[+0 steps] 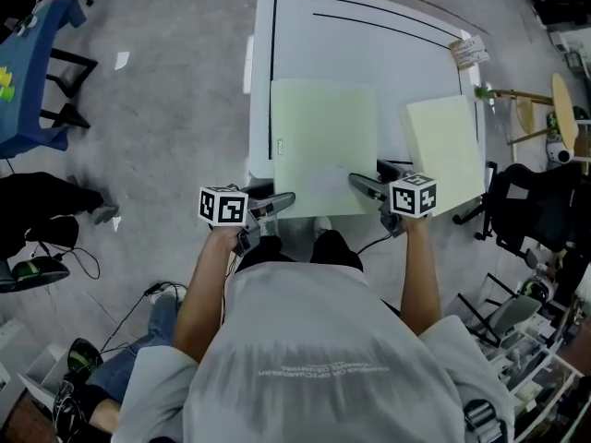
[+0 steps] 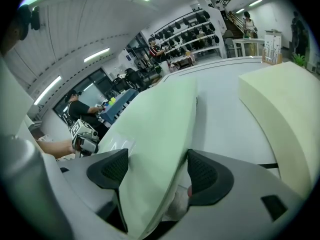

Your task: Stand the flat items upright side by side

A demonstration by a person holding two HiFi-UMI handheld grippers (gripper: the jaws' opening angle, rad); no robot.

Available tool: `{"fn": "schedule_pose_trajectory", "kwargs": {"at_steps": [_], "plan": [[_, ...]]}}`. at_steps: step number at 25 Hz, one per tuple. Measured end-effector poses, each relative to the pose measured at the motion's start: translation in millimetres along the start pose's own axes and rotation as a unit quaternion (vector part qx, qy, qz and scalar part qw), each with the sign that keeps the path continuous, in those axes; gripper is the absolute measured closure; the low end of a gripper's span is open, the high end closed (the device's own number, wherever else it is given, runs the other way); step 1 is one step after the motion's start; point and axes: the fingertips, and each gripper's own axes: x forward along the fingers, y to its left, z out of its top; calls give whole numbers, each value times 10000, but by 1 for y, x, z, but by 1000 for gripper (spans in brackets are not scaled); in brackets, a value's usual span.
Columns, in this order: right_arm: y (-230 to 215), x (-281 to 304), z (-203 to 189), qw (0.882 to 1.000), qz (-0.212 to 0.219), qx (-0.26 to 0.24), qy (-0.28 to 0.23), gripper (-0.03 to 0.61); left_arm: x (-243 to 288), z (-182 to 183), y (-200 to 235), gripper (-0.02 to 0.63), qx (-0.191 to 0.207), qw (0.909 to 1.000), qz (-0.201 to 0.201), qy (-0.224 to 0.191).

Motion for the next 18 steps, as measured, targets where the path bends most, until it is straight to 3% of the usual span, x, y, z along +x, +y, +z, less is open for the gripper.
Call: {"fn": "schedule_pose_trajectory", "kwargs": {"at_steps": [8,11,18], "plan": [[4,0,5,9994,241,-133,-221,198,-7,10,-11,281,394,9987,174,-254],[9,-1,13,9981,394,-456,-160,198,-10,9,-19,284,614,9967,388,-354],[8,-9,46,9885,803,-1263,-214,198,-1,7,-38,285,645,9907,764,-923]]}}
